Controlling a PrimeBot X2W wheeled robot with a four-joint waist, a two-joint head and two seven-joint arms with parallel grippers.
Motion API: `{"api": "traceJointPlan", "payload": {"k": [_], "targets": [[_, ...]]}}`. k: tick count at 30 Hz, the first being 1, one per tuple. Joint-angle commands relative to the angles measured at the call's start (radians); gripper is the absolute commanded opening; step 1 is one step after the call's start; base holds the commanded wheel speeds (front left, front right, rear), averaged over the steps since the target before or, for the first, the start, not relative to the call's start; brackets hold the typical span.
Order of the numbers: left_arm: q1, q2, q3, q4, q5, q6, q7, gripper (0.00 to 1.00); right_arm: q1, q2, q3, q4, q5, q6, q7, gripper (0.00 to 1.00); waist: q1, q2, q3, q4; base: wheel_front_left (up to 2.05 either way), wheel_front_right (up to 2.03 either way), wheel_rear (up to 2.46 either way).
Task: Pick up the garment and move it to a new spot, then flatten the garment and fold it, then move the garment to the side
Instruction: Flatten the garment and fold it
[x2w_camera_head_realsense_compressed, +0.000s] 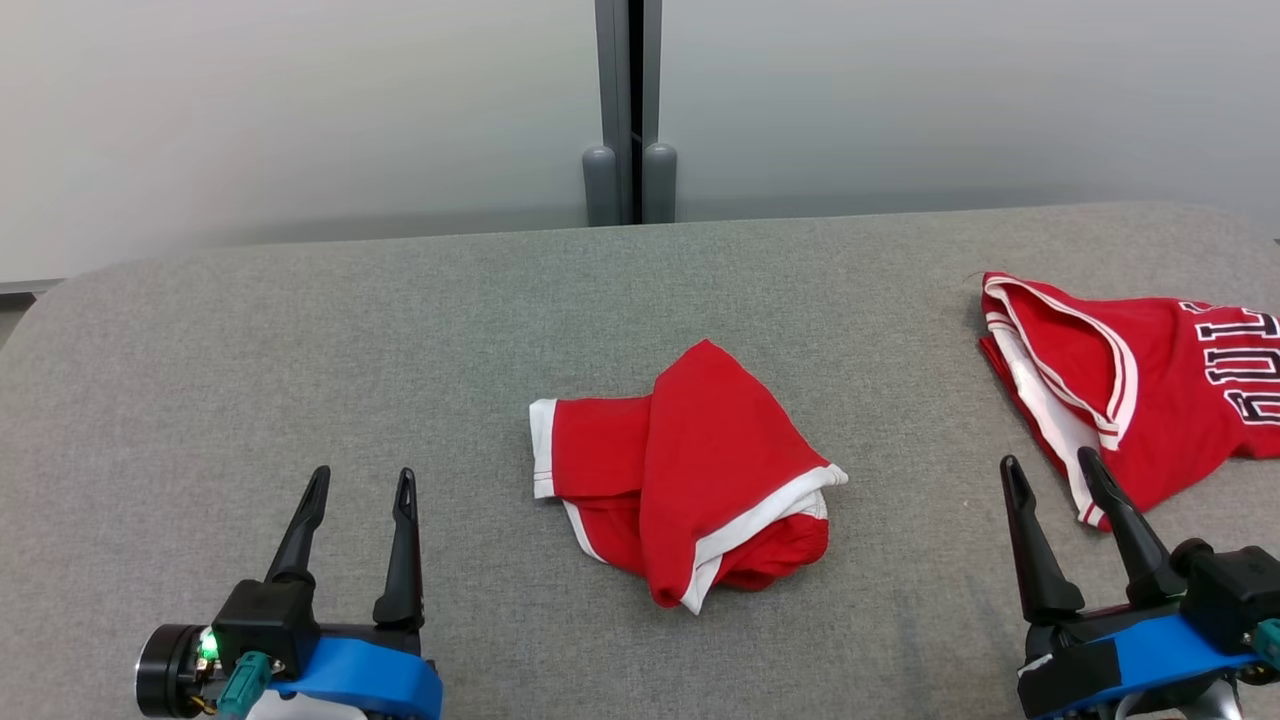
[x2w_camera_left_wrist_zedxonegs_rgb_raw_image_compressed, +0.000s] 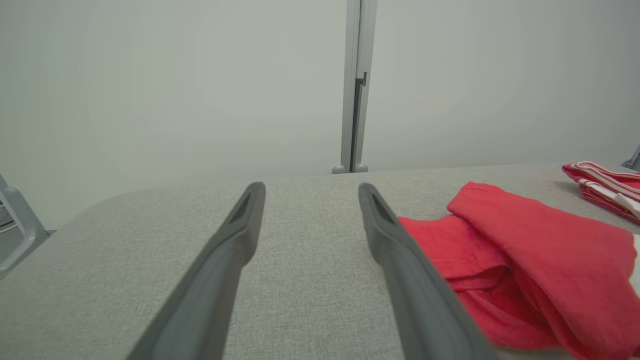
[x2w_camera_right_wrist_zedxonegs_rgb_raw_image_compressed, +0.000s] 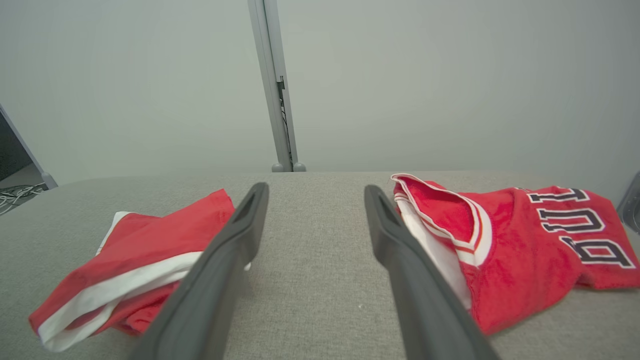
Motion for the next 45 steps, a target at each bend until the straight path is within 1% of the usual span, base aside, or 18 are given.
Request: {"api": "traceJointPlan", "payload": {"k": [1, 6, 10, 13, 14, 15, 18, 20, 21, 22, 26, 28, 36, 39, 42, 44, 45], "targets": [[0.003, 0.006, -0.001, -0.009, 0.004, 0.004, 0.000, 1.00, 0.006, 0.000, -0.003, -0.005, -0.004, 0.001, 0.005, 1.00, 0.0000, 0.0001, 0.002, 0.001, 0.00, 0.00, 0.00], [-0.044, 0.002, -0.043, -0.051, 0.031, -0.013, 0.016, 1.00, -0.001, 0.001, -0.006, -0.010, -0.007, 0.001, 0.005, 1.00, 0.0000, 0.0001, 0.020, 0.007, 0.00, 0.00, 0.00], [-0.124, -0.030, -0.141, -0.097, 0.064, -0.072, 0.070, 1.00, -0.009, 0.004, -0.008, -0.015, -0.009, 0.001, 0.011, 1.00, 0.0000, 0.0001, 0.056, 0.015, 0.00, 0.00, 0.00], [-0.193, -0.065, -0.234, -0.113, 0.086, -0.135, 0.122, 1.00, -0.024, 0.008, -0.001, -0.018, -0.010, 0.001, 0.014, 1.00, 0.0000, 0.0001, 0.092, 0.013, 0.00, 0.00, 0.00], [-0.193, -0.065, -0.234, -0.113, 0.086, -0.135, 0.122, 1.00, -0.024, 0.008, -0.001, -0.018, -0.010, 0.001, 0.014, 1.00, 0.0000, 0.0001, 0.092, 0.013, 0.00, 0.00, 0.00], [-0.217, -0.078, -0.266, -0.111, 0.097, -0.156, 0.138, 1.00, -0.029, 0.010, 0.003, -0.017, -0.009, 0.001, 0.011, 1.00, 0.0000, 0.0001, 0.102, 0.011, 0.00, 0.00, 0.00], [-0.265, -0.114, -0.352, -0.075, 0.109, -0.211, 0.190, 1.00, -0.044, 0.012, 0.007, -0.006, -0.006, 0.000, 0.006, 1.00, 0.0000, 0.0001, 0.130, 0.004, 0.00, 0.00, 0.00], [-0.287, -0.124, -0.390, -0.028, 0.110, -0.231, 0.237, 1.00, -0.053, 0.012, 0.013, 0.003, -0.003, 0.001, -0.002, 1.00, 0.0000, 0.0001, 0.143, -0.005, 0.00, 0.00, 0.00], [-0.318, -0.132, -0.413, 0.070, 0.093, -0.243, 0.314, 1.00, -0.071, 0.009, 0.018, 0.028, 0.006, 0.000, -0.014, 1.00, 0.0000, 0.0001, 0.160, -0.027, 0.00, 0.00, 0.00], [-0.341, -0.125, -0.394, 0.116, 0.078, -0.227, 0.328, 0.00, -0.076, 0.011, 0.010, 0.040, 0.004, 0.000, -0.026, 1.00, 0.0000, 0.0001, 0.163, -0.031, 0.00, 0.00, 0.00], [-0.335, -0.133, -0.357, 0.102, 0.053, -0.204, 0.268, 0.00, -0.077, 0.014, 0.011, 0.045, 0.005, 0.001, -0.026, 1.00, 0.0000, 0.0001, 0.157, -0.028, 0.00, 0.00, 0.00], [-0.318, -0.136, -0.325, 0.094, 0.036, -0.183, 0.234, 0.00, -0.075, 0.016, 0.012, 0.046, 0.008, 0.001, -0.025, 1.00, 0.0000, 0.0001, 0.155, -0.026, 0.00, 0.00, 0.00], [-0.189, -0.144, -0.165, 0.070, -0.070, -0.067, 0.069, 0.00, -0.062, 0.018, 0.004, 0.044, 0.013, 0.001, -0.016, 1.00, 0.0000, 0.0001, 0.151, -0.011, 0.00, 0.00, 0.00], [-0.131, -0.143, -0.123, 0.086, -0.106, -0.038, 0.040, 0.00, -0.061, 0.016, 0.003, 0.043, 0.015, 0.001, -0.012, 1.00, 0.0000, 0.0001, 0.150, -0.003, 0.00, 0.00, 0.00], [-0.080, -0.139, -0.096, 0.119, -0.139, -0.021, 0.033, 0.00, -0.059, 0.016, 0.004, 0.038, 0.013, 0.000, -0.009, 1.00, 0.0000, 0.0001, 0.151, 0.002, 0.00, 0.00, 0.00], [-0.056, -0.143, -0.083, 0.145, -0.167, -0.030, 0.033, 0.00, -0.056, 0.016, 0.004, 0.036, 0.013, 0.001, -0.006, 1.00, 0.0000, 0.0001, 0.150, 0.005, 0.00, 0.00, 0.00], [-0.050, -0.145, -0.079, 0.158, -0.175, -0.035, 0.028, 0.02, -0.054, 0.016, 0.003, 0.035, 0.013, 0.001, -0.004, 1.00, 0.0000, 0.0001, 0.150, 0.008, 0.00, 0.00, 0.00]]}}
